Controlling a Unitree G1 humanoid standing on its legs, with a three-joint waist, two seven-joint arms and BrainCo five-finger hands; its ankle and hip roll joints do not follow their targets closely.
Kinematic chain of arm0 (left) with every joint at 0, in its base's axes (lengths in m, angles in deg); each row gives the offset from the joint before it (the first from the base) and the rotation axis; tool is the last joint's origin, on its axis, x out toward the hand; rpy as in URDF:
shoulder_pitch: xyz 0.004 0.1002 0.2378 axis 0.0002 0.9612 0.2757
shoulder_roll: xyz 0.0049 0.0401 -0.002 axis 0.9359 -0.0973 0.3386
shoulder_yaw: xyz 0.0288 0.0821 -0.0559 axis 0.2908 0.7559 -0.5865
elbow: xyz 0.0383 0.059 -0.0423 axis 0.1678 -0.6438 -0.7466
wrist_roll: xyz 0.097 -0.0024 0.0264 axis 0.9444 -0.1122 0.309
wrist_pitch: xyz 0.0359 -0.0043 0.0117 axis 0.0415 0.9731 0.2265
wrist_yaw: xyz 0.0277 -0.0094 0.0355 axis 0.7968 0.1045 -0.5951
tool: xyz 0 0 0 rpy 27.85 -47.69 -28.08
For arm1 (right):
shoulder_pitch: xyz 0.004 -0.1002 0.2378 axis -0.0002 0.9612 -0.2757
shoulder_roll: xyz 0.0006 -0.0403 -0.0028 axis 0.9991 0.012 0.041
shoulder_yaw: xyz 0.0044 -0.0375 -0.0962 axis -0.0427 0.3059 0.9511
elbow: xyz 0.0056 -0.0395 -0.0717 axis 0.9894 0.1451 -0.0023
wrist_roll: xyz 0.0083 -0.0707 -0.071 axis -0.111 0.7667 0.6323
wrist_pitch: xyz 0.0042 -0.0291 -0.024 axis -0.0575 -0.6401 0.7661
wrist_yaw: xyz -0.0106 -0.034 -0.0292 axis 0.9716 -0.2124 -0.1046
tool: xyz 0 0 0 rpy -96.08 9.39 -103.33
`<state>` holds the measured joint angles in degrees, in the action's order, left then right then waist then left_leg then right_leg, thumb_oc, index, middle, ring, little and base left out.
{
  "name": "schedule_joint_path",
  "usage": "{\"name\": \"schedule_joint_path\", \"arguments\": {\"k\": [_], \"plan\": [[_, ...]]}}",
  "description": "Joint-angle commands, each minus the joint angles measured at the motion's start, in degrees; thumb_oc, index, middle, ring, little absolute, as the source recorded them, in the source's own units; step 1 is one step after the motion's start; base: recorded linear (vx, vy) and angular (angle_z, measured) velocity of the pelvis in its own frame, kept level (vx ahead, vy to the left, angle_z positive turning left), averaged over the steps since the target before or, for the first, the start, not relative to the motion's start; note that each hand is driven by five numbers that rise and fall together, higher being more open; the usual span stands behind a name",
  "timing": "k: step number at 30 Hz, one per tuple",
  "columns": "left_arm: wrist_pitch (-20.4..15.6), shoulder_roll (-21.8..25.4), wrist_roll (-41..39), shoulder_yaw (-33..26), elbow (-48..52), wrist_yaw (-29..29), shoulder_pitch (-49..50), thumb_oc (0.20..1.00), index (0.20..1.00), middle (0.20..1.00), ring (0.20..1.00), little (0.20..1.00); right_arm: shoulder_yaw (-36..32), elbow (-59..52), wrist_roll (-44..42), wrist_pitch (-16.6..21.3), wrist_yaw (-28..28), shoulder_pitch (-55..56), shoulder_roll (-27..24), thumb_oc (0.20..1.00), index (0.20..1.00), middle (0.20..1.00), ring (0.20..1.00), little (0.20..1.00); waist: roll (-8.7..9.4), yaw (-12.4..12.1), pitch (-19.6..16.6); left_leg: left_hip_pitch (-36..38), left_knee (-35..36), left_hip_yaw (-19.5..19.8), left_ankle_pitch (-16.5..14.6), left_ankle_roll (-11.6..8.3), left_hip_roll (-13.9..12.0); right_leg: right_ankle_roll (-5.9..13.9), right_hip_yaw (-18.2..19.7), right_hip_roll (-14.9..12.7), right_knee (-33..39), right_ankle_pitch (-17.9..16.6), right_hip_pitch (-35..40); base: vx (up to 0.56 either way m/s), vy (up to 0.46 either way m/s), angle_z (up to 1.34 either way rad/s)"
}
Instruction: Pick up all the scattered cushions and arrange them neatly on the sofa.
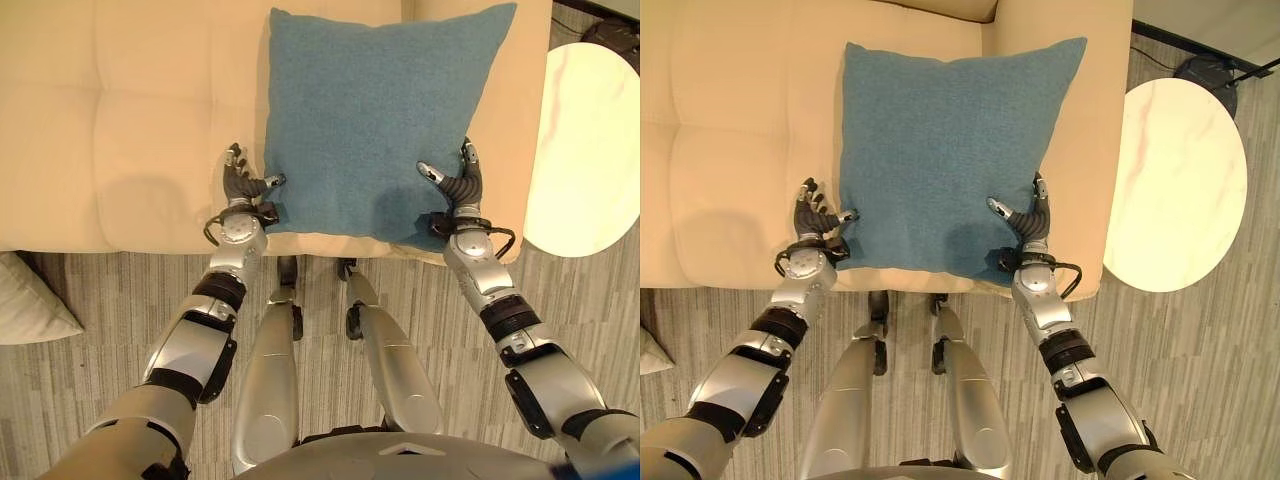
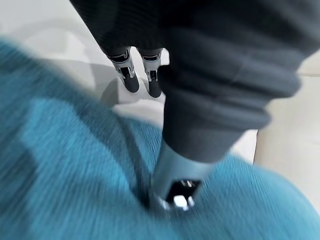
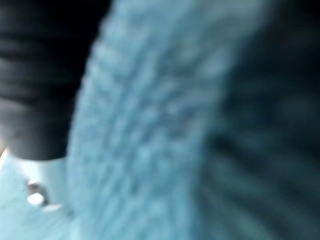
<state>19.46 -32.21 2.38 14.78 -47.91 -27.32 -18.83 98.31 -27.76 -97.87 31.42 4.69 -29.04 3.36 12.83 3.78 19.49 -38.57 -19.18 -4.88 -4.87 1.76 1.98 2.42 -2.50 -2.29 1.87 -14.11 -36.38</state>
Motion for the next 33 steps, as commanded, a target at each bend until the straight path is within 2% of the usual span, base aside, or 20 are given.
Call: {"name": "schedule_joint_path", "arguments": {"k": [1, 10, 15, 22, 23, 24, 28, 31, 32, 33], "plan": [[-1.6, -7.7, -2.4, 3.9, 4.4, 4.6, -1.5, 0.2, 0.2, 0.2, 0.2, 0.2, 2.3, -4.0, 2.6, 1.6, 2.1, -0.3, 2.5, 0.2, 0.2, 0.2, 0.2, 0.2, -2.31, 0.4, -0.6, 2.6, 4.3, 2.6, -1.0, -2.16, 0.2, 6.11, -1.6, -2.1, -1.1, 4.0, 4.1, 0.0, -0.038, -0.05], [-3.3, -7.9, -5.8, -0.3, 14.4, 5.5, 6.3, 0.2, 0.2, 0.2, 0.2, 0.2, -0.9, -10.1, 2.9, 2.4, 4.3, 7.9, 1.6, 0.2, 0.2, 0.2, 0.2, 0.2, -4.09, -0.3, -3.1, 9.6, 7.1, 2.1, -1.4, -2.13, 0.4, 5.74, -1.7, -2.3, -1.0, 5.7, 10.0, 0.03, -0.034, -0.02], [-3.0, -9.0, -5.9, -1.4, 23.8, 7.4, 15.5, 0.2, 0.2, 0.2, 0.2, 0.2, -3.1, -15.2, 4.0, 2.7, 6.3, 14.8, 1.3, 0.2, 0.2, 0.2, 0.2, 0.2, -5.56, -1.4, -4.6, 17.9, 10.5, 1.9, -1.3, -2.23, 0.6, 5.06, -2.4, -2.7, -0.8, 8.2, 17.2, 0.09, -0.056, 0.0], [-1.6, -7.6, -4.6, -1.2, 33.3, 10.6, 26.2, 0.2, 0.2, 0.2, 0.2, 0.2, -5.9, -21.5, 6.5, 3.1, 8.8, 22.8, -0.9, 0.2, 0.2, 0.2, 0.2, 0.2, -8.1, -1.9, -6.4, 25.9, 14.1, 2.5, -0.1, -2.38, 0.1, 4.33, -3.9, -2.4, -2.4, 12.1, 23.4, 0.06, -0.071, 0.19], [-1.1, -6.7, -3.4, -1.1, 35.6, 12.0, 29.5, 0.2, 0.2, 0.2, 0.2, 0.2, -7.3, -23.3, 7.8, 3.3, 9.3, 25.8, -1.9, 0.2, 0.2, 0.2, 0.2, 0.2, -9.4, -1.8, -7.5, 28.3, 14.9, 3.1, 0.4, -2.96, -0.1, 3.97, -4.5, -1.9, -2.6, 13.6, 25.9, 0.03, -0.11, 0.22], [-1.0, -6.6, -3.1, -0.9, 35.8, 12.4, 30.5, 0.2, 0.2, 0.2, 0.2, 0.2, -7.7, -23.8, 8.2, 3.4, 9.4, 26.4, -2.1, 0.2, 0.2, 0.2, 0.2, 0.2, -9.71, -1.8, -8.0, 28.7, 14.9, 3.2, 0.6, -3.21, -0.2, 3.77, -4.7, -1.8, -2.4, 13.9, 26.7, 0.03, -0.144, 0.11], [-0.8, -6.5, -3.3, -0.8, 37.3, 13.4, 33.3, 0.2, 0.2, 0.2, 0.2, 0.2, -9.1, -25.8, 9.7, 3.9, 9.3, 29.3, -2.8, 0.2, 0.2, 0.2, 0.2, 0.2, -10.5, -1.5, -9.1, 29.4, 12.6, 4.5, 0.6, -4.6, -0.9, 2.87, -5.6, -1.0, -1.2, 15.5, 30.3, 0.01, -0.12, 0.39], [0.0, -5.7, -1.8, -0.4, 38.7, 14.5, 34.8, 0.2, 0.2, 0.2, 0.2, 0.2, -9.9, -26.7, 10.1, 4.1, 10.4, 31.1, -4.2, 0.2, 0.2, 0.2, 0.2, 0.2, -10.43, -1.7, -8.9, 29.3, 6.2, 5.4, -0.3, -5.56, -1.0, 1.82, -6.0, -0.8, -1.0, 16.6, 34.6, 0.08, -0.05, 0.39], [0.2, -5.1, -0.6, 0.4, 39.2, 14.6, 34.2, 0.2, 0.2, 0.2, 0.2, 0.2, -10.4, -26.6, 9.7, 4.3, 10.6, 30.8, -4.6, 0.2, 0.2, 0.2, 0.2, 0.2, -10.58, -1.5, -9.0, 29.5, 8.6, 5.2, 1.1, -6.19, -3.2, 2.1, -6.6, -1.1, -1.2, 16.9, 35.2, 0.03, 0.164, 0.6], [0.2, -4.7, 0.1, 0.7, 39.7, 14.6, 33.8, 0.2, 0.2, 0.2, 0.2, 0.2, -10.5, -26.8, 9.5, 4.3, 10.6, 30.5, -4.9, 0.2, 0.2, 0.2, 0.2, 0.2, -10.44, -1.4, -9.3, 29.2, 9.9, 5.1, 1.9, -6.4, -4.2, 2.36, -6.7, -1.4, -1.3, 16.8, 35.1, 0.0, 0.226, 0.45]]}}
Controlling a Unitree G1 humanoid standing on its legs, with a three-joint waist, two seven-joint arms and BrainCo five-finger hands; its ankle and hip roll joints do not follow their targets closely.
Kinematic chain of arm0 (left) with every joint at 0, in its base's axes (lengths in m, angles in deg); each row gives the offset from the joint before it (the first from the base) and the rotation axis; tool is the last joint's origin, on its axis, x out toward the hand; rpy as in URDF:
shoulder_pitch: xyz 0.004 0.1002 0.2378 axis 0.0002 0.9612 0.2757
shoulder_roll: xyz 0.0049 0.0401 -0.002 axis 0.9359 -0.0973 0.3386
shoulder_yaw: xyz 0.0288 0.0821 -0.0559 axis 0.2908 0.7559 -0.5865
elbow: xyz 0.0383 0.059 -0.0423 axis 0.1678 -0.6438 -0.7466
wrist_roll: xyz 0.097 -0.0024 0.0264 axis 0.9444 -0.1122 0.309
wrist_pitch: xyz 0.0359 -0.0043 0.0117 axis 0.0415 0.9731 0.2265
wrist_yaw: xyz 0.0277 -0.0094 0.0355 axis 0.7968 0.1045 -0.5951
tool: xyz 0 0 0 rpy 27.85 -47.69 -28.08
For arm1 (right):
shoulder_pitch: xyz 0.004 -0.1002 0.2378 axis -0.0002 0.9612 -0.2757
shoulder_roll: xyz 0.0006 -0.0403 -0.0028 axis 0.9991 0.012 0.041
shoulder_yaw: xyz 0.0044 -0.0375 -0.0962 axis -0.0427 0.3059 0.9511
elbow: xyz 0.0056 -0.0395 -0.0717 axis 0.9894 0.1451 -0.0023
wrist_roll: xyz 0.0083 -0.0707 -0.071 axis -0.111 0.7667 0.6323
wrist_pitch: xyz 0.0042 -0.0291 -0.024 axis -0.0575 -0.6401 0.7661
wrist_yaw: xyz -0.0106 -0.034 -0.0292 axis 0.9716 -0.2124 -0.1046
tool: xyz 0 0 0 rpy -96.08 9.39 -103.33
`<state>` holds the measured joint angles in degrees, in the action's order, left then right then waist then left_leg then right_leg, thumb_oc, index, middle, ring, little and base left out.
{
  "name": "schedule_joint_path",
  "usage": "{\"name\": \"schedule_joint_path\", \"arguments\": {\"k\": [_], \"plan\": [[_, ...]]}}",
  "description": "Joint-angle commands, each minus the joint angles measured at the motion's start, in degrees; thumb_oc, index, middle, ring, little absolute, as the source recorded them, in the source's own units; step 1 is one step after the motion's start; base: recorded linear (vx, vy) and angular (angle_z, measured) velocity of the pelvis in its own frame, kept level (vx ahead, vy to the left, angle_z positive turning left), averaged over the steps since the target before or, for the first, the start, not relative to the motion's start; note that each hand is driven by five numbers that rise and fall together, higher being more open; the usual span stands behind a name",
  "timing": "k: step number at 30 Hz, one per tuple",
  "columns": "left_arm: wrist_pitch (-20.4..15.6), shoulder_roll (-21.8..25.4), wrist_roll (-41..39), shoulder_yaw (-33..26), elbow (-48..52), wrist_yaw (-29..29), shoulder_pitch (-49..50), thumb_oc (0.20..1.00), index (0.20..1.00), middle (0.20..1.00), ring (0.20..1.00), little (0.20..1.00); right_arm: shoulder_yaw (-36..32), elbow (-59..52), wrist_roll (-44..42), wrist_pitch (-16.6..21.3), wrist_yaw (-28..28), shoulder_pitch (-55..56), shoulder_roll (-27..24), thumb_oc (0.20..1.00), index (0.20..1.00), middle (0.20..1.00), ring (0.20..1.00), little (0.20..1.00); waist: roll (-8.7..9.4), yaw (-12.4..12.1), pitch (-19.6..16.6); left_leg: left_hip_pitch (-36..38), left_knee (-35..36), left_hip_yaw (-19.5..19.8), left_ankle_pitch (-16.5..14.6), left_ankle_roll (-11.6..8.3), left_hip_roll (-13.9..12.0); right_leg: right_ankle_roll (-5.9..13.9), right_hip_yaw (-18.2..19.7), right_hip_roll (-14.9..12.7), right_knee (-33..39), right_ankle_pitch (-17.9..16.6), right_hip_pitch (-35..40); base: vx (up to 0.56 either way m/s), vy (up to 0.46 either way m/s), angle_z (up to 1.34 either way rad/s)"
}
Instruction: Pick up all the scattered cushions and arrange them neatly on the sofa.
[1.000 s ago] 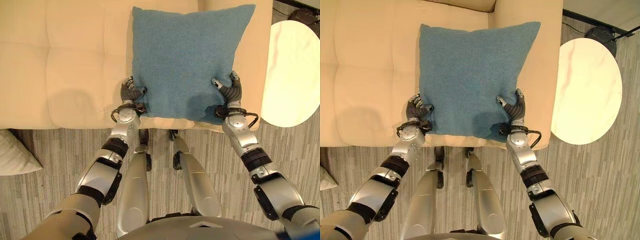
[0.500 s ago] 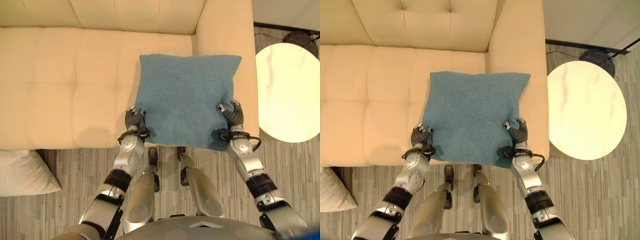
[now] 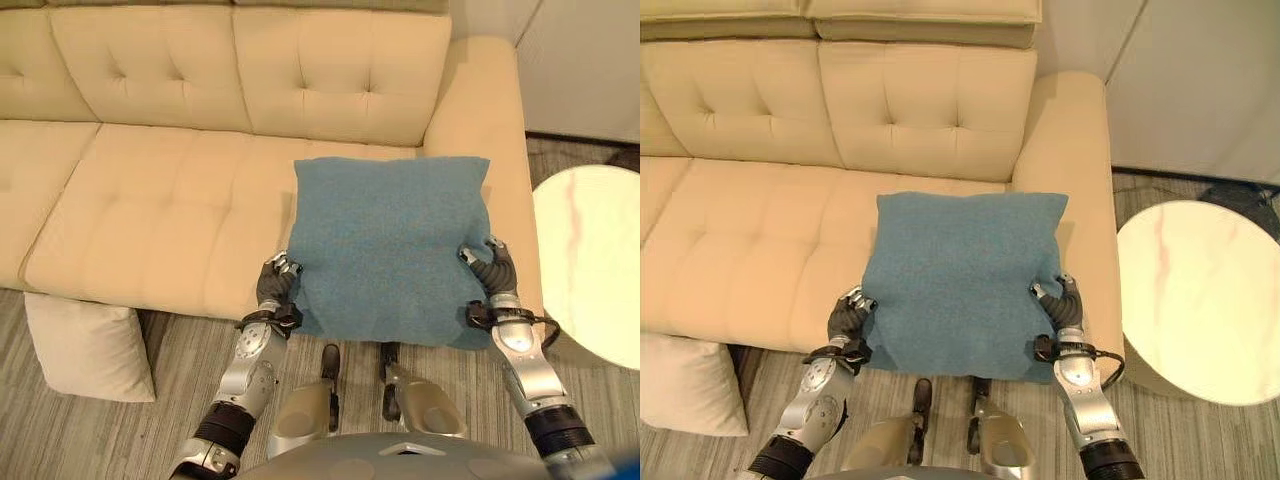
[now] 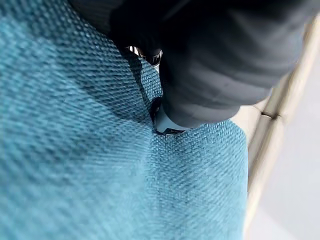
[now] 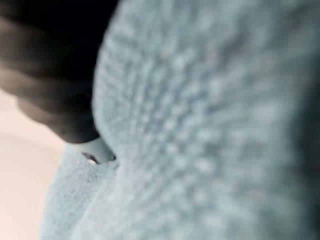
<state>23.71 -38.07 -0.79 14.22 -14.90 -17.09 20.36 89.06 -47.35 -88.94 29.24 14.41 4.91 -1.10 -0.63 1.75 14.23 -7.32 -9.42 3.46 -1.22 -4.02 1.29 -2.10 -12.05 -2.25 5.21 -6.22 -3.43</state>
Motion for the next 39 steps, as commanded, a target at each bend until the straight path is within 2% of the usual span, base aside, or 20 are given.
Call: {"name": "schedule_joint_path", "arguments": {"k": [1, 4, 5, 6, 7, 9, 11, 13, 14, 15, 16, 19, 20, 21, 22, 26, 28, 31, 34, 39], "plan": [[-4.2, 1.3, 3.9, 1.3, 7.0, 3.9, -5.6, 0.2, 0.2, 0.2, 0.2, 0.2, -1.4, -7.4, 0.3, 6.5, 0.7, -3.7, -0.8, 0.2, 0.2, 0.2, 0.2, 0.2, 3.37, 0.8, -4.2, -3.3, 0.6, -3.6, -0.9, -0.86, -4.4, 7.21, 2.3, -2.2, -5.0, 8.8, 1.4, -0.01, 0.182, 0.33], [-4.9, 1.8, 5.3, 1.0, 8.9, 4.1, -4.8, 0.2, 0.2, 0.2, 0.2, 0.2, -2.7, -8.7, 0.3, 6.5, 0.9, -3.2, -0.7, 0.2, 0.2, 0.2, 0.2, 0.2, 2.36, 1.4, -5.6, -1.9, 4.5, -3.2, -0.9, -0.42, -4.9, 8.34, 2.8, -3.4, -5.7, 8.5, 0.7, 0.08, 0.303, 0.12], [-4.9, 2.0, 5.4, 0.8, 9.3, 4.2, -4.6, 0.2, 0.2, 0.2, 0.2, 0.2, -2.8, -8.6, 0.2, 6.4, 1.0, -3.2, -0.8, 0.2, 0.2, 0.2, 0.2, 0.2, 2.38, 1.5, -5.7, -1.8, 4.3, -3.3, -1.0, -0.29, -4.6, 8.64, 3.1, -3.9, -5.9, 8.2, 0.5, 0.13, 0.468, -0.39], [-4.9, 3.4, 6.6, 0.6, 10.9, 5.0, -3.8, 0.2, 0.2, 0.2, 0.2, 0.2, -3.0, -8.9, 0.4, 6.2, 1.6, -3.1, -0.2, 0.2, 0.2, 0.2, 0.2, 0.2, 2.48, 1.3, -5.9, -0.8, 4.6, -4.4, -1.8, 1.05, -2.8, 9.74, 4.4, -5.9, -7.4, 7.6, 0.0, 0.09, 0.379, -0.42], [-4.9, 3.4, 6.6, 0.6, 11.0, 5.0, -3.8, 0.2, 0.2, 0.2, 0.2, 0.2, -3.0, -8.9, 0.4, 6.2, 1.6, -3.1, -0.1, 0.2, 0.2, 0.2, 0.2, 0.2, 2.57, 1.2, -5.8, -0.7, 4.7, -4.5, -1.8, 1.09, -2.8, 9.78, 4.6, -6.0, -7.5, 7.6, 0.0, 0.07, 0.498, -0.47], [-5.0, 4.9, 7.4, -0.2, 12.1, 5.0, -3.5, 0.2, 0.2, 0.2, 0.2, 0.2, -2.4, -8.6, 0.4, 6.1, 1.7, -4.6, 1.2, 0.2, 0.2, 0.2, 0.2, 0.2, 2.52, 0.4, -4.9, 0.0, 5.1, -6.5, -2.3, 2.62, -2.0, 11.27, 5.2, -7.7, -12.7, 7.0, -3.2, -0.03, 0.334, -0.55], [-5.3, 5.6, 7.9, -0.6, 12.3, 4.8, -3.5, 0.2, 0.2, 0.2, 0.2, 0.2, -1.5, -8.2, 0.5, 6.1, 2.0, -5.7, 2.1, 0.2, 0.2, 0.2, 0.2, 0.2, 2.28, -0.3, -4.4, 1.7, 6.6, -8.6, -2.4, 3.58, -1.9, 11.47, 2.9, -8.4, -17.0, 6.9, -5.7, 0.0, 0.256, -1.02], [-5.1, 5.7, 8.1, -0.4, 12.7, 5.3, -2.9, 0.2, 0.2, 0.2, 0.2, 0.2, -1.5, -8.2, 0.5, 6.1, 2.3, -5.3, 2.2, 0.2, 0.2, 0.2, 0.2, 0.2, 2.53, -0.1, -4.4, 3.2, 7.5, -8.9, -2.3, 3.91, -1.2, 11.01, 3.1, -5.7, -17.7, 7.8, -6.2, 0.11, 0.15, -0.72], [-4.8, 5.6, 8.3, -0.2, 12.6, 5.3, -2.5, 0.2, 0.2, 0.2, 0.2, 0.2, -1.3, -7.9, 0.1, 6.4, 2.2, -5.1, 2.0, 0.2, 0.2, 0.2, 0.2, 0.2, 3.18, -0.4, -5.0, 4.8, 9.0, -9.4, -2.5, 4.49, 0.5, 9.84, 2.7, -1.3, -14.4, 7.9, -6.1, 0.15, 0.127, -0.17], [-4.7, 5.5, 8.3, 0.0, 12.5, 5.2, -2.6, 0.2, 0.2, 0.2, 0.2, 0.2, -0.9, -7.6, -0.2, 6.5, 2.2, -5.0, 2.2, 0.2, 0.2, 0.2, 0.2, 0.2, 3.39, -0.6, -5.1, 5.2, 9.5, -9.6, -2.7, 4.48, 0.9, 9.39, 1.0, -0.4, -12.9, 7.7, -6.2, 0.17, 0.07, -0.09], [-4.7, 5.4, 8.7, 0.1, 12.6, 5.4, -2.5, 0.2, 0.2, 0.2, 0.2, 0.2, -0.6, -7.6, 0.1, 6.4, 2.3, -4.9, 2.1, 0.2, 0.2, 0.2, 0.2, 0.2, 3.61, -0.7, -5.1, 5.9, 9.6, -9.8, -3.4, 4.56, 1.2, 9.33, -1.2, -0.1, -11.4, 7.2, -7.6, 0.11, -0.044, -0.12], [-4.8, 4.5, 8.7, 0.8, 12.0, 5.9, -2.9, 0.2, 0.2, 0.2, 0.2, 0.2, -1.7, -8.3, 0.8, 6.4, 1.8, -3.3, 1.7, 0.2, 0.2, 0.2, 0.2, 0.2, 4.08, 0.3, -5.3, 5.5, 7.5, -8.5, -4.7, 4.42, 2.0, 8.69, 3.1, 1.6, -8.8, 6.7, -6.3, 0.14, -0.077, 0.16], [-4.8, 4.3, 8.4, 0.7, 12.0, 6.5, -2.7, 0.2, 0.2, 0.2, 0.2, 0.2, -2.3, -8.6, 1.2, 6.5, 1.4, -3.0, 1.0, 0.2, 0.2, 0.2, 0.2, 0.2, 4.01, 0.2, -5.5, 5.3, 4.6, -9.1, -6.2, 3.45, 2.1, 8.52, 1.3, 0.4, -7.1, 5.9, -4.5, 0.19, -0.105, 0.73], [-4.6, 4.2, 8.5, 0.9, 12.1, 6.7, -2.6, 0.2, 0.2, 0.2, 0.2, 0.2, -2.7, -8.8, 1.0, 6.4, 1.3, -2.4, 1.0, 0.2, 0.2, 0.2, 0.2, 0.2, 4.13, 0.6, -5.5, 4.6, 1.6, -9.1, -6.8, 2.93, 1.7, 8.12, 1.5, 0.4, -6.4, 6.1, -3.1, 0.21, -0.124, 0.44], [-4.6, 4.0, 8.3, 0.9, 12.4, 6.9, -2.2, 0.2, 0.2, 0.2, 0.2, 0.2, -3.2, -8.9, 0.8, 6.5, 1.4, -2.1, 0.3, 0.2, 0.2, 0.2, 0.2, 0.2, 4.3, 0.7, -4.8, 1.5, -6.5, -9.4, -6.3, 1.21, 0.8, 7.48, 1.6, 0.0, -5.0, 6.0, -0.8, 0.11, -0.079, 0.41], [-4.4, 3.7, 8.1, 0.9, 12.4, 6.3, -2.8, 0.2, 0.2, 0.2, 0.2, 0.2, -3.2, -8.6, -0.1, 6.2, 1.4, -2.3, -0.4, 0.2, 0.2, 0.2, 0.2, 0.2, 4.05, 0.3, -4.1, -3.0, -13.1, -7.4, -4.5, 0.17, 0.0, 6.36, 2.6, 0.3, -4.1, 6.6, 0.9, 0.08, -0.013, 0.2], [-4.2, 3.8, 8.4, 0.9, 13.0, 6.2, -2.8, 0.2, 0.2, 0.2, 0.2, 0.2, -3.3, -8.2, -0.5, 6.2, 1.4, -2.6, -0.8, 0.2, 0.2, 0.2, 0.2, 0.2, 4.4, 0.1, -4.6, -4.6, -8.2, -6.3, -5.5, 1.05, -1.0, 6.98, 3.0, -0.3, -3.3, 7.0, 1.6, 0.17, 0.058, -0.19], [-3.9, 3.9, 8.9, 1.4, 13.2, 5.3, -3.6, 0.2, 0.2, 0.2, 0.2, 0.2, -3.0, -7.7, -0.5, 5.9, 0.9, -3.5, -1.4, 0.2, 0.2, 0.2, 0.2, 0.2, 3.77, -0.8, -4.7, -7.0, 1.4, -3.3, -0.1, 0.07, -2.5, 7.27, 4.2, 0.5, -3.5, 8.8, 2.8, 0.19, 0.132, -0.37], [-4.1, 4.0, 9.3, 1.8, 13.6, 5.2, -3.8, 0.2, 0.2, 0.2, 0.2, 0.2, -3.1, -7.9, 0.4, 5.7, 0.9, -3.5, -1.5, 0.2, 0.2, 0.2, 0.2, 0.2, 2.51, -0.9, -5.9, -4.4, 5.2, -3.3, 1.5, -0.04, -3.3, 7.4, 4.4, 0.0, -4.9, 10.6, 4.2, 0.19, 0.195, -0.27], [-4.4, 5.4, 9.9, 1.1, 14.5, 5.2, -3.7, 0.2, 0.2, 0.2, 0.2, 0.2, -3.1, -8.0, 1.5, 5.5, 1.3, -3.7, -0.1, 0.2, 0.2, 0.2, 0.2, 0.2, 3.37, -1.8, -6.7, -0.7, 5.6, -5.5, -0.2, 1.77, -2.0, 9.22, 6.0, -2.7, -6.8, 10.1, 4.6, 0.17, 0.237, -0.06]]}}
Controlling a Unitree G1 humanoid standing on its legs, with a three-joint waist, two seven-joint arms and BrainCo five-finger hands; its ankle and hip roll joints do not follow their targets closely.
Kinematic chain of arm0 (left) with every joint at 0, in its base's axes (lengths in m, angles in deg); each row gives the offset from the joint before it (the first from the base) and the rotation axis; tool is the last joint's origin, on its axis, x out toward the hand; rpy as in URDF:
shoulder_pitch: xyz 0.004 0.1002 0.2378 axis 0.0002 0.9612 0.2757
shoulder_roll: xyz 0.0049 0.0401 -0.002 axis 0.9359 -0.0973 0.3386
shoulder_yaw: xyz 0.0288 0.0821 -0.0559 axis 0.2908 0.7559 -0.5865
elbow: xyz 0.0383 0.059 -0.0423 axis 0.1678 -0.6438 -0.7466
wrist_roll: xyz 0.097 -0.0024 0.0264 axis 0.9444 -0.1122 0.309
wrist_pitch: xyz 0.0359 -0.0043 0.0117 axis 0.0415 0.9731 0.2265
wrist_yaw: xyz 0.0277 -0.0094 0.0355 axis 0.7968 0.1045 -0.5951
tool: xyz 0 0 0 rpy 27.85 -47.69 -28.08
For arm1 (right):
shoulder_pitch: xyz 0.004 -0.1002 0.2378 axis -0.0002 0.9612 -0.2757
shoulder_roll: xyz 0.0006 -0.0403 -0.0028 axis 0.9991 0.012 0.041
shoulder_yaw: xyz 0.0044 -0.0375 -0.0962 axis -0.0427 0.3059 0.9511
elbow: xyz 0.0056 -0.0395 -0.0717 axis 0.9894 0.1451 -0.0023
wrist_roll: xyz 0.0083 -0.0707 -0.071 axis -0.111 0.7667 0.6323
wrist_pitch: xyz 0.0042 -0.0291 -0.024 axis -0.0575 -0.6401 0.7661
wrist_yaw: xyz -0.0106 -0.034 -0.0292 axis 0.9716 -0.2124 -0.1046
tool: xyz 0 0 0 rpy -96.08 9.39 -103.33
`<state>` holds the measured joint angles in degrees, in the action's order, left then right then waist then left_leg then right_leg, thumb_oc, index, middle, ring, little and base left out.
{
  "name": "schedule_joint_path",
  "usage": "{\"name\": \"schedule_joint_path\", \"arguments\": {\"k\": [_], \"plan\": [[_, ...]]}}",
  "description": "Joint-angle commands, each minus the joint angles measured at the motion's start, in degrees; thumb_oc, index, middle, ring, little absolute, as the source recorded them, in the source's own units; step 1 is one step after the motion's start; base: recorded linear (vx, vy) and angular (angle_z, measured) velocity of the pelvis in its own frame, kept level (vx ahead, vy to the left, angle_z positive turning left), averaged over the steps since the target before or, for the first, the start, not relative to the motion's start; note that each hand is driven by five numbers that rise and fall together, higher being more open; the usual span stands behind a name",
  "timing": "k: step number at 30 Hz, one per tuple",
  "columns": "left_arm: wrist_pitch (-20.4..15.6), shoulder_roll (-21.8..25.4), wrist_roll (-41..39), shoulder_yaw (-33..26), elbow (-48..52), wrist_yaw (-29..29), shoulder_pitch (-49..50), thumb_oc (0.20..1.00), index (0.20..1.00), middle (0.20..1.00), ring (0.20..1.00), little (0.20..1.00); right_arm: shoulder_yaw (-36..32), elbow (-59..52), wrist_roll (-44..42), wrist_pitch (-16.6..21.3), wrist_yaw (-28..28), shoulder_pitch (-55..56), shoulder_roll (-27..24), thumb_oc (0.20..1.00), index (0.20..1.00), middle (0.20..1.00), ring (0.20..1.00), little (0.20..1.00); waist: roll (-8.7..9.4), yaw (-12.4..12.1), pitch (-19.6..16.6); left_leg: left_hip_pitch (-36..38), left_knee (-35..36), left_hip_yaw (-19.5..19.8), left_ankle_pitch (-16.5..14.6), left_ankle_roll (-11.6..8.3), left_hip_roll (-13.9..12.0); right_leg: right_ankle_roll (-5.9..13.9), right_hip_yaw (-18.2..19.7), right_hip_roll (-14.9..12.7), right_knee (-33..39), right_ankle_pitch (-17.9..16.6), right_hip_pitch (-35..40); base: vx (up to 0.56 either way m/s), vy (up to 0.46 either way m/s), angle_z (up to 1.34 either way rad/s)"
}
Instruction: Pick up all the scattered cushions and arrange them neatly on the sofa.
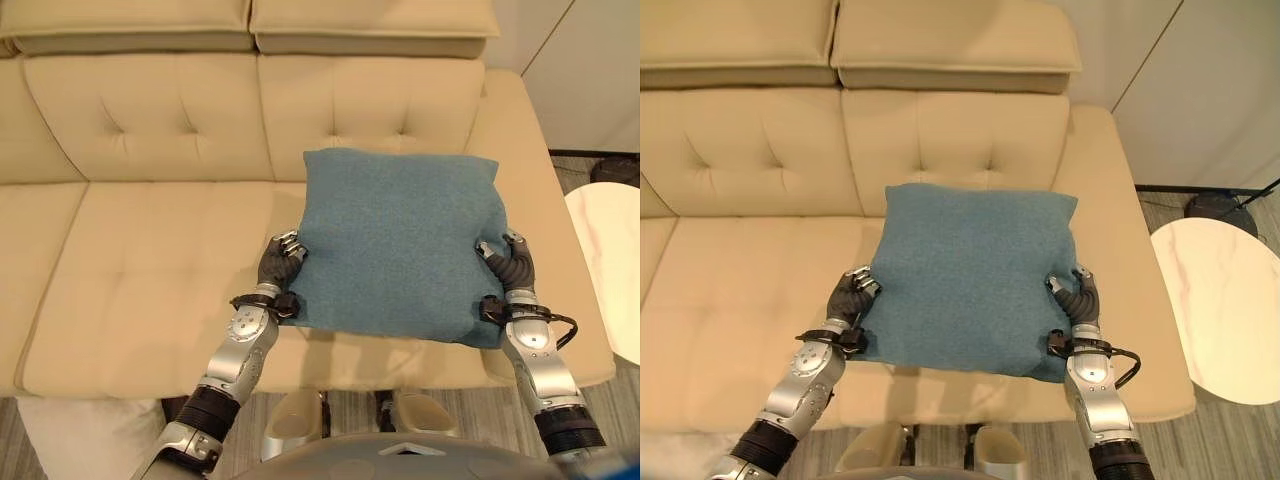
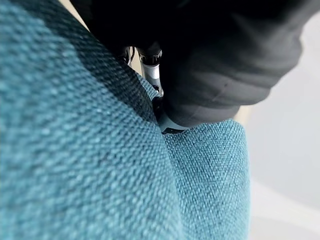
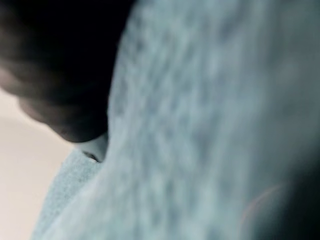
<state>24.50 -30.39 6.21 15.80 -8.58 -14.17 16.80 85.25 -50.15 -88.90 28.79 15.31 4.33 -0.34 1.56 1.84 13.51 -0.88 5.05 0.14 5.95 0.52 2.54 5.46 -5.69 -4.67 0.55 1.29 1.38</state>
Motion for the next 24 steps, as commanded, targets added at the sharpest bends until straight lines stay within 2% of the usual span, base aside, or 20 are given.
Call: {"name": "schedule_joint_path", "arguments": {"k": [1, 5, 7, 10, 14, 20, 21, 24], "plan": [[-5.3, -1.9, 3.4, -0.8, 8.3, 2.1, -0.1, 0.2, 0.2, 0.2, 0.2, 0.2, 0.9, -5.1, 1.9, 5.8, 0.4, -3.6, -0.5, 0.2, 0.2, 0.2, 0.2, 0.2, 1.18, -2.3, -6.3, -6.7, -8.4, -2.8, -7.7, -2.29, -3.0, 2.13, -0.3, -0.8, -2.5, 2.3, -0.5, 0.08, 0.173, -0.36], [-5.9, -0.7, 4.0, -2.3, 8.8, 1.0, -0.2, 0.2, 0.2, 0.2, 0.2, 0.2, 1.6, -5.0, 2.8, 5.7, 0.2, -4.7, 0.3, 0.2, 0.2, 0.2, 0.2, 0.2, 0.95, -3.1, -6.4, -5.3, -6.1, -4.2, -7.4, -1.14, -3.0, 3.62, 0.8, -1.1, -7.1, 1.6, -3.9, 0.05, 0.105, -0.53], [-6.7, -0.6, 5.3, -3.2, 8.8, -0.5, -0.5, 0.2, 0.2, 0.2, 0.2, 0.2, 1.6, -4.7, 4.8, 6.1, -1.3, -5.9, 0.1, 0.2, 0.2, 0.2, 0.2, 0.2, 0.84, -3.3, -6.3, -4.1, -4.4, -4.4, -7.4, -1.01, -2.4, 3.95, -0.3, -1.8, -4.2, -0.6, -6.0, 0.06, 0.001, -0.51], [-7.1, -1.3, 5.5, -3.3, 8.5, -1.1, -1.3, 0.2, 0.2, 0.2, 0.2, 0.2, 1.1, -4.5, 6.8, 5.6, -2.7, -7.0, -0.8, 0.2, 0.2, 0.2, 0.2, 0.2, 0.91, -3.0, -6.6, -4.8, -3.0, -3.9, -6.6, -1.26, -2.0, 3.62, 0.3, -1.3, -1.8, -1.0, -5.9, 0.02, -0.041, -0.02], [-7.3, -1.4, 7.5, -3.0, 8.3, -3.6, -3.5, 0.2, 0.2, 0.2, 0.2, 0.2, 2.2, -4.6, 8.6, 5.5, -5.0, -9.8, -1.9, 0.2, 0.2, 0.2, 0.2, 0.2, 0.98, -2.9, -7.1, -5.9, 0.0, -3.8, -5.3, -2.06, -2.6, 3.36, -1.7, -0.9, 2.6, -2.7, -6.3, 0.0, -0.083, 0.25], [-8.3, -2.2, 9.8, -0.2, 4.7, -8.2, -13.2, 0.2, 0.2, 0.2, 0.2, 0.2, 6.5, -1.9, 10.8, 4.9, -9.1, -19.3, -4.1, 0.2, 0.2, 0.2, 0.2, 0.2, 1.3, -2.6, -4.3, -14.7, 0.0, -2.1, -2.6, -3.96, -3.9, 3.28, -2.6, 0.1, 4.4, -4.2, -14.1, -0.15, -0.083, 0.28], [-8.9, -2.5, 10.3, 0.6, 2.8, -10.4, -17.0, 0.2, 0.2, 0.2, 0.2, 0.2, 7.7, -0.6, 11.7, 4.6, -10.9, -23.0, -4.8, 0.2, 0.2, 0.2, 0.2, 0.2, 1.41, -2.5, -3.8, -17.3, 0.0, -1.9, -1.7, -4.56, -3.9, 3.33, -2.4, 0.3, 4.4, -4.9, -16.6, -0.17, -0.024, 0.09], [-10.2, -2.3, 11.0, 1.5, -1.5, -13.5, -24.2, 0.2, 0.2, 0.2, 0.2, 0.2, 9.0, 2.5, 12.6, 4.1, -13.8, -29.2, -6.3, 0.2, 0.2, 0.2, 0.2, 0.2, 1.34, -2.0, -4.1, -22.1, 0.0, -1.4, -0.4, -5.43, -3.5, 3.33, -2.5, 0.6, 4.4, -5.9, -21.2, -0.11, 0.004, 0.06]]}}
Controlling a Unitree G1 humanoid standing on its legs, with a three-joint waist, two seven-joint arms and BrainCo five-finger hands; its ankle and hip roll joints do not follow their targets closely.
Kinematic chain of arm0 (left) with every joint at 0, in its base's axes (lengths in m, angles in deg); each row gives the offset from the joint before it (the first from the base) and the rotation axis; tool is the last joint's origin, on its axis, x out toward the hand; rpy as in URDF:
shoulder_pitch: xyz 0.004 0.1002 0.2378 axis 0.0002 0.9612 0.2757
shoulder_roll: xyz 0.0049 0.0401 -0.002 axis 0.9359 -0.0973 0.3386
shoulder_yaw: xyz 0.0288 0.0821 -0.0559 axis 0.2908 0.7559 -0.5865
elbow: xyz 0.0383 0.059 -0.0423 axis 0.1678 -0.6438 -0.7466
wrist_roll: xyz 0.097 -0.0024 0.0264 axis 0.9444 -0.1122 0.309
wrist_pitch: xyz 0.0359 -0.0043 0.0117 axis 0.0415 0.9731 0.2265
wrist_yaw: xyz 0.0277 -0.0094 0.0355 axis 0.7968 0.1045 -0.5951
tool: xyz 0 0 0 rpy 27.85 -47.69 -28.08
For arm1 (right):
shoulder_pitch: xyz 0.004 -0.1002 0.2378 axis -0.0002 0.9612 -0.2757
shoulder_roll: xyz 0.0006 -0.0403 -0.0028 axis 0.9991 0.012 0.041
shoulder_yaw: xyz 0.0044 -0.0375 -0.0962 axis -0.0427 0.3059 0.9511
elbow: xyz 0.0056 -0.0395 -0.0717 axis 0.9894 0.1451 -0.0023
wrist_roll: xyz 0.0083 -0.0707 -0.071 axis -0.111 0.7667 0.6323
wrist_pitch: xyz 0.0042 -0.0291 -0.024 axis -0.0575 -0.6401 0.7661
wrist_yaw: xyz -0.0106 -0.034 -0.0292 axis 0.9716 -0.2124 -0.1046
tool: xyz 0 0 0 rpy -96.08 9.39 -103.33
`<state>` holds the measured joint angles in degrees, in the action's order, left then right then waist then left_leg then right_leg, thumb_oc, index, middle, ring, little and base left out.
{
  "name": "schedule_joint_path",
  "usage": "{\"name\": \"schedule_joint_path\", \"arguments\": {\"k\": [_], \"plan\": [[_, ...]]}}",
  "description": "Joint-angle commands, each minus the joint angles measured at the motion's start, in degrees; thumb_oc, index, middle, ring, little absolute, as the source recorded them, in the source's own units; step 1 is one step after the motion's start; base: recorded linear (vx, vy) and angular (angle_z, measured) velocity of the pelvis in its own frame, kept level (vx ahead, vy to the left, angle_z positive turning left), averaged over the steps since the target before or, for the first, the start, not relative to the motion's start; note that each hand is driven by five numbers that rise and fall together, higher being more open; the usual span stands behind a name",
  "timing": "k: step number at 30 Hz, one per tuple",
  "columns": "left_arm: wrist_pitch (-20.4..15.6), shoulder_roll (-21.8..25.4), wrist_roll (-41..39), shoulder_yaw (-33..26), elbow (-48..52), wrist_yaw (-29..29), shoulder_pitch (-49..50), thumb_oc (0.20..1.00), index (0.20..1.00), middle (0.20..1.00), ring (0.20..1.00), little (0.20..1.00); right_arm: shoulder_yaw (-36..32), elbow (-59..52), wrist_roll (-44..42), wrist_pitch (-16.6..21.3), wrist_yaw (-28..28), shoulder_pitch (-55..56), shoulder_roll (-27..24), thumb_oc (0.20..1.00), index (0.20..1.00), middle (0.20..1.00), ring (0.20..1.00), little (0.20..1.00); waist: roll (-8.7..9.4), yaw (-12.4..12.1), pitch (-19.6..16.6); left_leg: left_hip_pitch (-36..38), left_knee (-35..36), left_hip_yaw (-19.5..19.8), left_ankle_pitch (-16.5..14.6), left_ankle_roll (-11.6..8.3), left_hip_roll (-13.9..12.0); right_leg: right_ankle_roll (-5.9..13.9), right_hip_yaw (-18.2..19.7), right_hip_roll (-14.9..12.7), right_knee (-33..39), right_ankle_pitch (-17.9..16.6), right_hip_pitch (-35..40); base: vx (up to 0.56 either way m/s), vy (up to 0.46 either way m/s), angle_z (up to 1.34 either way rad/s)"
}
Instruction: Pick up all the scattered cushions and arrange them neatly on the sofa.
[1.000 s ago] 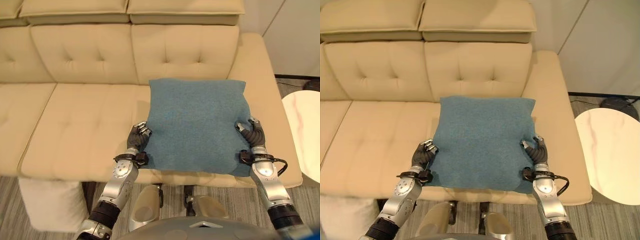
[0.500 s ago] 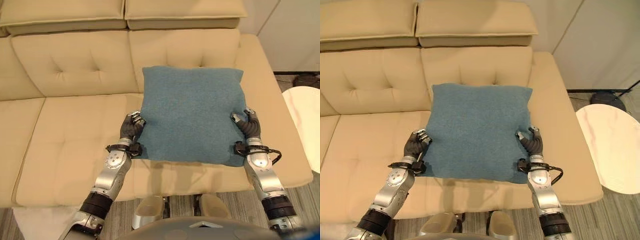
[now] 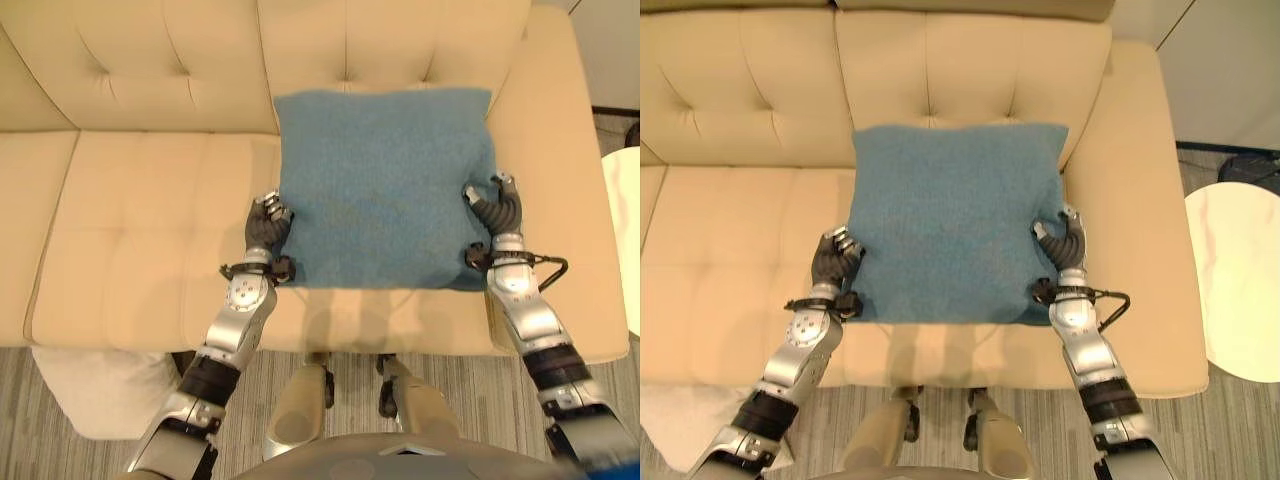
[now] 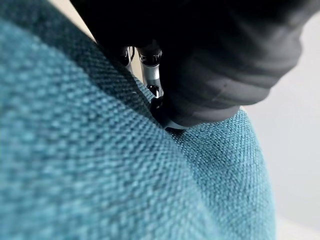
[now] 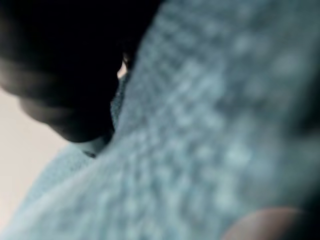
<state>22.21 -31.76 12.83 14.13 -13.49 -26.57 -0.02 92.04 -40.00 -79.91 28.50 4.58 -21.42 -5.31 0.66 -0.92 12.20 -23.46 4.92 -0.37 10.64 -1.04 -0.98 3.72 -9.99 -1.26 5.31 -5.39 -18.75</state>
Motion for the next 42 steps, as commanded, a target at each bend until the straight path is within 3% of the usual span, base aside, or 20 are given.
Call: {"name": "schedule_joint_path", "arguments": {"k": [1, 2, 4, 10, 13, 17, 22, 27, 29, 30, 31, 32, 34, 36, 37, 42], "plan": [[-8.3, -0.7, 4.4, 3.7, 1.7, -2.2, -10.5, 0.2, 0.2, 0.2, 0.2, 0.2, 2.9, -6.4, 4.3, 4.3, -4.3, -6.2, -2.2, 0.2, 0.2, 0.2, 0.2, 0.2, 2.16, 0.9, -2.7, -1.0, 0.1, -1.0, -4.7, -4.2, 0.1, 5.1, 1.7, -2.8, -0.3, 0.5, -2.6, -0.11, 0.006, 0.03], [-9.4, 0.1, 5.1, 4.9, -3.5, -5.7, -19.6, 0.2, 0.2, 0.2, 0.2, 0.2, 4.5, -2.7, 6.4, 3.4, -7.8, -13.9, -4.3, 0.2, 0.2, 0.2, 0.2, 0.2, 2.11, 1.2, -2.9, -4.6, 0.1, -0.9, -3.6, -4.85, 0.3, 5.23, 1.7, -2.7, -0.3, -0.3, -6.3, -0.08, 0.005, 0.01], [-10.4, 0.8, 6.9, 4.8, -5.0, -8.4, -24.6, 0.2, 0.2, 0.2, 0.2, 0.2, 4.9, -1.8, 8.9, 3.2, -10.3, -17.7, -5.0, 0.2, 0.2, 0.2, 0.2, 0.2, 2.08, 1.3, -2.8, -6.4, 0.1, -0.9, -3.4, -5.33, 0.1, 5.39, 1.8, -2.7, -0.3, -0.4, -8.2, -0.03, 0.012, -0.04], [-11.3, 2.2, 17.1, 3.6, -4.4, -19.1, -31.4, 0.2, 0.2, 0.2, 0.2, 0.2, 4.9, -1.8, 19.6, 2.6, -19.6, -25.0, -8.7, 0.2, 0.2, 0.2, 0.2, 0.2, 2.31, 1.7, -3.8, -11.2, 0.1, -0.8, -2.5, -5.77, 0.0, 6.04, 2.1, -3.4, -0.3, -1.5, -13.8, 0.03, 0.022, 0.0], [-11.8, 2.8, 21.7, 0.7, 2.2, -23.1, -29.9, 0.2, 0.2, 0.2, 0.2, 0.2, 2.6, -8.3, 24.9, 1.9, -21.7, -23.8, -10.0, 0.2, 0.2, 0.2, 0.2, 0.2, 2.48, 1.7, -3.9, -12.8, 0.1, -0.7, -3.0, -5.88, -0.2, 6.31, 2.4, -3.5, -0.3, -1.3, -15.7, 0.04, 0.011, 0.02], [-12.0, 3.2, 25.5, -1.8, 8.4, -25.0, -27.3, 0.2, 0.2, 0.2, 0.2, 0.2, 1.3, -13.8, 28.7, 2.8, -21.6, -22.5, -11.3, 0.2, 0.2, 0.2, 0.2, 0.2, 3.0, 1.8, -4.5, -14.4, 0.1, -0.8, -2.7, -5.87, -0.4, 6.57, 2.4, -3.7, -0.3, -1.9, -17.5, 0.03, -0.003, -0.03], [-11.6, 4.0, 25.4, 0.1, 5.1, -27.1, -32.1, 0.2, 0.2, 0.2, 0.2, 0.2, 3.8, -11.7, 29.0, 1.8, -23.3, -28.4, -13.6, 0.2, 0.2, 0.2, 0.2, 0.2, 3.5, 1.9, -5.1, -15.9, 0.1, -0.5, -2.5, -6.04, -0.6, 6.84, 2.3, -3.7, -0.3, -2.0, -19.1, 0.02, -0.014, 0.02], [-11.2, 5.9, 20.1, 6.3, -9.9, -26.0, -42.4, 0.2, 0.2, 0.2, 0.2, 0.2, 10.0, 1.6, 23.0, 0.7, -24.6, -39.1, -14.4, 0.2, 0.2, 0.2, 0.2, 0.2, 3.73, 2.1, -5.0, -17.5, 0.1, -0.3, -2.4, -6.23, -0.8, 7.24, 2.1, -3.7, -0.3, -2.1, -20.6, 0.01, -0.01, 0.0], [-9.9, 6.4, 16.3, 10.7, -19.7, -23.2, -48.8, 0.2, 0.2, 0.2, 0.2, 0.2, 13.9, 10.1, 18.4, -0.1, -23.8, -44.3, -14.3, 0.2, 0.2, 0.2, 0.2, 0.2, 3.76, 2.3, -4.7, -18.3, 0.1, 0.0, -2.0, -6.34, -0.8, 7.43, 2.1, -3.6, -0.3, -2.5, -21.5, 0.0, 0.0, 0.0], [-8.8, 7.3, 13.7, 14.3, -27.6, -19.9, -55.0, 0.297, 0.297, 0.297, 0.297, 0.297, 17.5, 17.1, 14.1, 0.0, -22.2, -49.1, -14.4, 0.2, 0.2, 0.2, 0.2, 0.2, 3.71, 2.6, -4.2, -19.0, 0.1, 0.1, -1.6, -6.4, -0.9, 7.62, 2.1, -3.6, -0.3, -2.9, -22.2, 0.0, 0.0, 0.0], [-7.2, 7.6, 11.8, 16.9, -33.6, -16.8, -59.0, 0.545, 0.545, 0.545, 0.545, 0.545, 19.3, 22.4, 9.9, 0.0, -20.1, -51.3, -13.9, 0.2, 0.2, 0.2, 0.2, 0.2, 3.68, 2.7, -3.9, -19.7, 0.1, 0.2, -1.2, -6.45, -0.9, 7.65, 2.1, -3.5, -0.3, -3.1, -22.8, 0.0, 0.0, 0.0], [-6.5, 8.0, 11.3, 17.9, -36.1, -15.7, -61.0, 1.0, 1.0, 1.0, 1.0, 1.0, 20.3, 24.8, 7.3, 0.1, -18.8, -52.6, -13.2, 0.2, 0.2, 0.2, 0.2, 0.2, 3.65, 2.8, -3.7, -19.9, 0.1, 0.3, -1.2, -6.43, -0.8, 7.71, 2.1, -3.5, -0.3, -3.3, -23.0, 0.0, 0.0, 0.0], [-5.3, 8.6, 11.1, 19.6, -40.1, -13.7, -64.5, 1.0, 1.0, 1.0, 1.0, 1.0, 22.2, 29.4, 3.8, 0.0, -16.3, -55.0, -13.1, 0.213, 0.213, 0.213, 0.213, 0.213, 3.57, 2.8, -3.2, -20.4, 0.1, 0.2, -0.9, -6.44, -0.8, 7.78, 2.1, -3.4, -0.3, -3.5, -23.5, 0.0, 0.0, 0.0], [-4.6, 9.4, 9.9, 20.9, -42.8, -12.4, -66.7, 1.0, 1.0, 1.0, 1.0, 1.0, 24.1, 33.2, -0.4, 0.0, -13.4, -56.9, -12.8, 0.843, 0.843, 0.843, 0.843, 0.843, 3.44, 2.9, -2.7, -20.9, 0.1, 0.1, -0.6, -6.43, -0.7, 7.86, 2.3, -3.2, -0.3, -3.7, -24.1, 0.0, 0.001, -0.06], [-4.2, 9.9, 8.7, 21.3, -44.8, -11.4, -68.0, 1.0, 1.0, 1.0, 1.0, 1.0, 25.2, 36.1, -3.9, -0.1, -11.0, -58.0, -12.4, 1.0, 1.0, 1.0, 1.0, 1.0, 3.29, 2.9, -2.5, -21.3, 0.1, 0.0, -0.5, -6.46, -0.7, 7.92, 2.3, -3.2, -0.3, -3.9, -24.6, 0.01, 0.002, -0.04], [-2.7, 11.8, 10.0, 21.6, -45.5, -10.9, -67.0, 1.0, 1.0, 1.0, 1.0, 1.0, 25.6, 37.7, -7.7, -0.1, -8.2, -56.4, -11.0, 1.0, 1.0, 1.0, 1.0, 1.0, 2.82, 3.0, -2.5, -21.9, 0.1, 0.0, -0.1, -6.45, -0.6, 7.84, 2.3, -3.0, -0.3, -4.0, -25.3, 0.01, 0.011, -0.03]]}}
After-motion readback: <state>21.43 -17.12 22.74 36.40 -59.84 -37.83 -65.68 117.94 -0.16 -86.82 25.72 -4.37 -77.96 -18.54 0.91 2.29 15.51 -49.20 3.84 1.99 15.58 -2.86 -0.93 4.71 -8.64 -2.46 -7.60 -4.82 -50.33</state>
